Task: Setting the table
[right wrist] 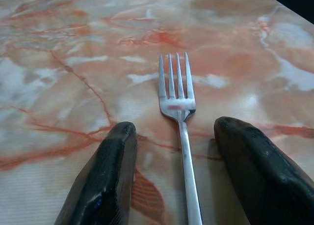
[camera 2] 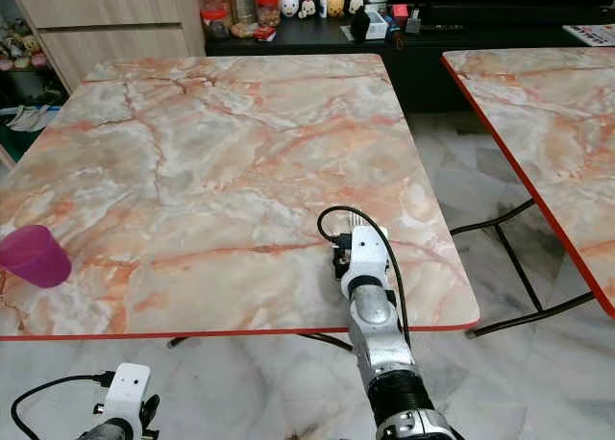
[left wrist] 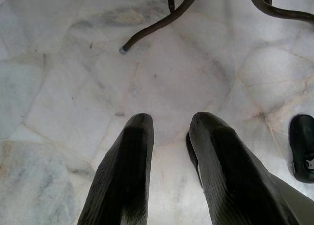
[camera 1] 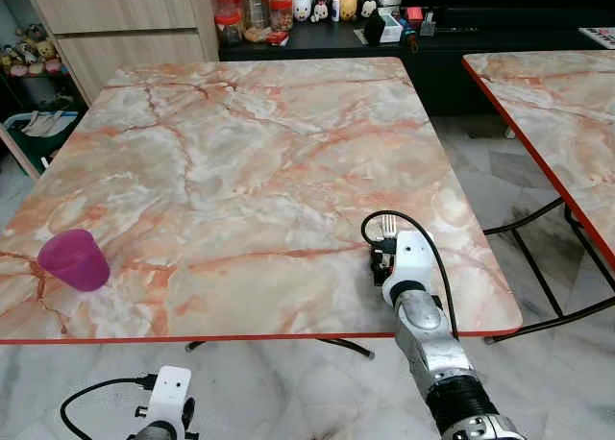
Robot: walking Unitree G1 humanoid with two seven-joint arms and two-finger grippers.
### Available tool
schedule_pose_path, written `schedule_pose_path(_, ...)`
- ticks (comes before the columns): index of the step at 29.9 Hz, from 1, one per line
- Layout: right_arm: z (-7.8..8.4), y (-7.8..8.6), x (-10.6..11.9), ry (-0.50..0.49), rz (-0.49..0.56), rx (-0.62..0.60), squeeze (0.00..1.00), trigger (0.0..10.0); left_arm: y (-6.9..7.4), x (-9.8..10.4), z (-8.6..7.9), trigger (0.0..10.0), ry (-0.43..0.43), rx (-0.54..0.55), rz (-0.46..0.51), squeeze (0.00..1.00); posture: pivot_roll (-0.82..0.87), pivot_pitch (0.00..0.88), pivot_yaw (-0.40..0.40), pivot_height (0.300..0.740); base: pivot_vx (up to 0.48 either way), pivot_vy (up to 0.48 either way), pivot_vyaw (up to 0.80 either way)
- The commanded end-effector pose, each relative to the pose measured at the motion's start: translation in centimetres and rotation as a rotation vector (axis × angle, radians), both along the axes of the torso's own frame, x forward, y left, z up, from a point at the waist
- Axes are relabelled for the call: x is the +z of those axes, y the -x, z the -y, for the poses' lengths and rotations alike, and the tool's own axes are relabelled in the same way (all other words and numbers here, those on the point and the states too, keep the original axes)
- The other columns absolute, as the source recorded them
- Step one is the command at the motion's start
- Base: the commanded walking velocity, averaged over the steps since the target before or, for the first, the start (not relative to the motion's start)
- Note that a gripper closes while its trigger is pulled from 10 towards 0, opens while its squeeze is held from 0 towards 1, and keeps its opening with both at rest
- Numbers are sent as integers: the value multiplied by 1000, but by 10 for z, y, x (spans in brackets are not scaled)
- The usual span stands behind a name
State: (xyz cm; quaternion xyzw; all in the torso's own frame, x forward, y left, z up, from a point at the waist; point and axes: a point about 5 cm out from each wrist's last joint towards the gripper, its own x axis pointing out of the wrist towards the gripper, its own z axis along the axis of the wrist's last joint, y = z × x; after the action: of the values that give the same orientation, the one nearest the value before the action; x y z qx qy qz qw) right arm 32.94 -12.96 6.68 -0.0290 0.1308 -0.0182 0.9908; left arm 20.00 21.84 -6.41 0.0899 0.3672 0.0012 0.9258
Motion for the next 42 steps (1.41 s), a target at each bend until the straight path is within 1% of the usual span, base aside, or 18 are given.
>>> schedule_pose_path(1,0,3,-9,13,-55,2,0,7176,9,-6,-1,10000,2,3,-46,0,39,145,19,740,0,0,0)
schedule_pose_path(2,0,3,-10,13,-56,3,0,7176,9,-6,0,10000,2,3,-47,0,39,145,19,740,0,0,0)
schedule_pose_path(3,-1,3,-10,11,-57,9,0,0,9,-6,0,10000,3,4,-47,0,40,145,18,740,0,0,0)
schedule_pose_path(9,-3,2,-9,11,-56,17,0,0,9,-6,0,10000,6,6,-49,0,38,147,16,740,0,0,0)
schedule_pose_path(20,-3,2,-9,14,-60,21,0,0,9,-6,1,10000,11,5,-54,0,36,142,18,740,0,0,0)
schedule_pose_path(33,-5,0,-8,8,-54,29,0,0,8,-5,-1,10000,7,9,-52,0,39,136,20,740,0,0,0)
schedule_pose_path(38,-5,-2,-5,5,-40,29,0,0,7,-6,0,10000,10,8,-55,0,36,130,20,740,0,0,0)
schedule_pose_path(41,-6,-3,-1,-5,-16,38,0,0,7,-5,0,10000,5,10,-53,0,35,128,18,740,0,0,0)
schedule_pose_path(42,-9,-5,3,-9,12,50,0,0,7,-5,0,10000,0,15,-53,0,35,124,16,740,0,0,0)
